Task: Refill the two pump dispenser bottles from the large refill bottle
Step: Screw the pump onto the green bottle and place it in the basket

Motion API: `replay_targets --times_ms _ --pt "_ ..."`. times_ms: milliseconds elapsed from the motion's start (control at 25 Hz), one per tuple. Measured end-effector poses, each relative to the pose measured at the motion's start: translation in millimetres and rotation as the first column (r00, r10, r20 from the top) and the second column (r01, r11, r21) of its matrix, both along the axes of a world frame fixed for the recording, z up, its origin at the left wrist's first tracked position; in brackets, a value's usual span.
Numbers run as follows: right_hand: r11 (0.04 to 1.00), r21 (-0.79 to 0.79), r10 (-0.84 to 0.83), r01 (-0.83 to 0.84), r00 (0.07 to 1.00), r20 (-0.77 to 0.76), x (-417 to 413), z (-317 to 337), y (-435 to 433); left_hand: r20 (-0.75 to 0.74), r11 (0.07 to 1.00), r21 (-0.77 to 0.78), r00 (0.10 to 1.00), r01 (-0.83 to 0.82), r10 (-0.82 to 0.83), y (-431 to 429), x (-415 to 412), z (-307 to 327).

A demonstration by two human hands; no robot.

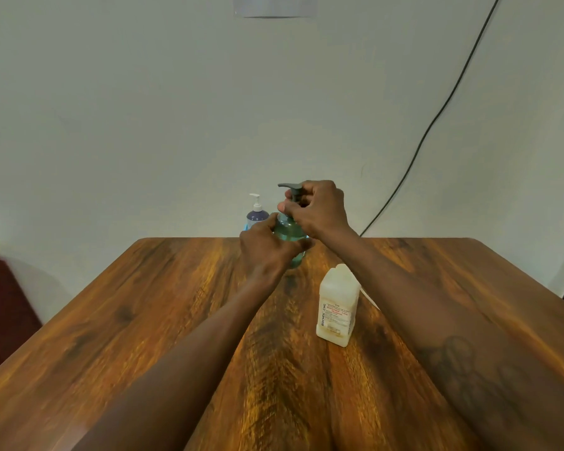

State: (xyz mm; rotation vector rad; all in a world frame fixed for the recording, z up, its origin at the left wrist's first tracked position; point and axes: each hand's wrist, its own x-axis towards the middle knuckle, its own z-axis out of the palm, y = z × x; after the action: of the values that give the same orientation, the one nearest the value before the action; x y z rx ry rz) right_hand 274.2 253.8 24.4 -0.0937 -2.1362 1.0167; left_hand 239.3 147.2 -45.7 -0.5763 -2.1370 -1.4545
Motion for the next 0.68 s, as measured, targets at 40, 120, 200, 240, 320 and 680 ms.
replay_targets --times_ms 40,120,200,240,320,680 --pt "0.999 0.03 -0.017 0.017 1.0 -0.015 -10.9 1.0 4.2 -0.004 1.0 0.018 1.0 -0.004 0.004 8.2 -7.0 0.8" --pt "0.999 0.044 -0.003 0.004 1.0 -0.019 -31.3 1.5 16.2 0.002 0.999 0.037 1.0 -0.002 0.002 22.4 -25.5 2.9" --pt "0.997 0.053 0.049 -0.049 0.999 0.01 -51.2 2.7 33.7 0.009 0.999 0.037 1.0 0.004 -0.004 36.0 -49.0 4.4" --pt "0.993 0.086 0.076 -0.077 0.997 0.024 -63.1 3.4 42.4 0.012 1.0 0.027 1.0 -0.004 0.003 42.8 -63.9 2.5" --pt "0.979 0.197 0.053 -0.058 0.998 0.032 -87.1 6.7 56.7 0.026 0.999 -0.014 0.999 -0.035 0.036 55.2 -93.8 -1.4" --pt "0.944 0.327 -0.078 0.03 0.988 0.137 -214.0 -25.4 111.0 0.404 0.985 -0.125 0.913 0.121 -0.061 104.8 -206.5 -26.1"
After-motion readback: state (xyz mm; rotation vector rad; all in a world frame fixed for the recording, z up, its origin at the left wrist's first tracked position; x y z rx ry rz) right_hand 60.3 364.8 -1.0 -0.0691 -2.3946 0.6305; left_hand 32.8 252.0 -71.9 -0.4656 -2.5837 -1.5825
